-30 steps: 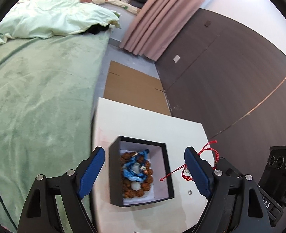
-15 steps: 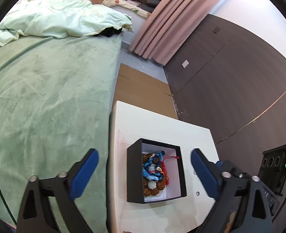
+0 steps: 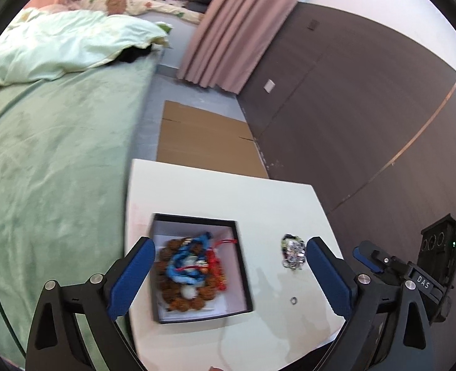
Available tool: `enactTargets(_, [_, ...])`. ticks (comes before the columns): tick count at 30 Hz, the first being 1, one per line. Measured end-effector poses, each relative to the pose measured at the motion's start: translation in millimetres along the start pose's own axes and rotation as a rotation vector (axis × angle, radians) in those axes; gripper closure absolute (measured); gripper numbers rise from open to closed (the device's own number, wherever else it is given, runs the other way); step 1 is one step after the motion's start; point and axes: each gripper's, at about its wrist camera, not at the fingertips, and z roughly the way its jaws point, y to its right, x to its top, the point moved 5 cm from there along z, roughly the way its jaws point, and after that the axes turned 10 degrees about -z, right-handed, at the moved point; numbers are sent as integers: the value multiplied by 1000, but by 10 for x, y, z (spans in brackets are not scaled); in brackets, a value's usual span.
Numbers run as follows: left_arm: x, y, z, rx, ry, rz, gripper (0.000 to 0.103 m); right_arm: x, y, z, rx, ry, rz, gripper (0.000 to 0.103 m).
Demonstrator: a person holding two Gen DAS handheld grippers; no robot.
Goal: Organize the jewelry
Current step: 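Withdraw both open grippers from the box, then move the left gripper down onto the silver pendant bead bracelet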
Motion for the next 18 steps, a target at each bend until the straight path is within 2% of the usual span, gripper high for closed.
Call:
enactTargets(6, [-99, 312, 228, -20, -32, 62, 6, -73, 266, -62, -43, -24, 29, 44])
enactTargets(11, [-180, 490, 396, -38, -66, 106, 23, -152, 446, -7, -49, -65, 61, 45])
enactTargets(18, [-339, 737, 681, -53, -128, 176, 40, -212, 680, 25, -50, -95, 131, 52])
